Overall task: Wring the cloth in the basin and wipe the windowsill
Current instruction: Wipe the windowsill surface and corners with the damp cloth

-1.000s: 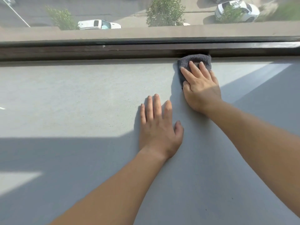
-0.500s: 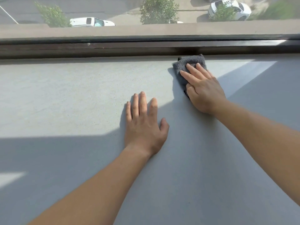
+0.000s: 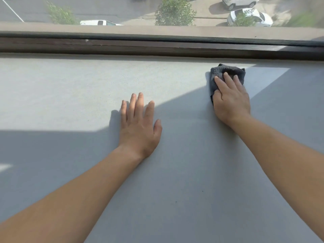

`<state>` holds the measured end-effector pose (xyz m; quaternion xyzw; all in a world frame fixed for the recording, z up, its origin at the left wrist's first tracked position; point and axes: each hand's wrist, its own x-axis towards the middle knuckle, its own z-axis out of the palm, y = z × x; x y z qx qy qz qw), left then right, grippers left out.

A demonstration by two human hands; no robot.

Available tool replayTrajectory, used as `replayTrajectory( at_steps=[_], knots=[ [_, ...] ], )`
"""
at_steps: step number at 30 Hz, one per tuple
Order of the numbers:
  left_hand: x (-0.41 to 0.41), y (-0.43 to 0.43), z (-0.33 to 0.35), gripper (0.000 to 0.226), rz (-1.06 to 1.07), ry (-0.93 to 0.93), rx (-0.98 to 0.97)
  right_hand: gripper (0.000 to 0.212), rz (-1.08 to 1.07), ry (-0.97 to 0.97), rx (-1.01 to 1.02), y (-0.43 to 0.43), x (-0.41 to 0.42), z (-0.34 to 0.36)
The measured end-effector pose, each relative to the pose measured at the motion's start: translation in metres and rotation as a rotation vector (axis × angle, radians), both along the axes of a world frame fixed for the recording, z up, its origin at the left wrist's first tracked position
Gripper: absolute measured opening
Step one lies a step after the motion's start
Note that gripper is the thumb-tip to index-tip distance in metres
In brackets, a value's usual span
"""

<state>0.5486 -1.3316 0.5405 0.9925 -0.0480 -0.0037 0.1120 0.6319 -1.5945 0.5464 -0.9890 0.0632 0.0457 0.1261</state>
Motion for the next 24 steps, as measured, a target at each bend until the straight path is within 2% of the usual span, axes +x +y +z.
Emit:
replayTrajectory(
  at_steps=[2, 5, 7, 9, 14, 16, 20, 22, 24],
  knots=[
    [-0.016, -0.011, 0.005, 0.064, -0.005, 0.004, -0.053, 0.055, -0.005, -0.013, -0.01, 0.016, -0.01, 0.0],
    [-0.042, -0.031, 0.009, 0.065, -0.026, 0.044, -0.107, 0.058, 0.25, -0.017, -0.013, 0.037, -0.049, -0.001],
    [-0.054, -0.037, 0.009, 0.065, -0.009, 0.064, -0.108, 0.058, 0.343, 0.013, -0.023, 0.028, -0.064, 0.001],
    [-0.062, -0.036, 0.009, 0.066, -0.004, 0.081, -0.111, 0.056, 0.306, 0.021, -0.021, 0.01, -0.063, 0.005],
    [-0.064, -0.034, 0.011, 0.068, -0.009, 0.063, -0.074, 0.056, 0.034, 0.007, -0.021, 0.012, -0.06, 0.011],
    [-0.064, -0.034, 0.012, 0.068, -0.007, 0.058, -0.067, 0.057, 0.103, 0.0, -0.014, 0.03, -0.074, 0.013],
    [-0.065, -0.032, 0.016, 0.068, 0.001, 0.055, -0.068, 0.058, 0.39, 0.032, -0.018, 0.026, -0.105, 0.019],
    [-0.065, -0.033, 0.018, 0.067, -0.002, 0.057, -0.069, 0.057, 0.341, 0.048, -0.013, 0.002, -0.102, 0.021],
    [-0.067, -0.034, 0.017, 0.067, -0.004, 0.051, -0.061, 0.055, 0.191, 0.046, -0.013, -0.013, -0.1, 0.022]
  ],
)
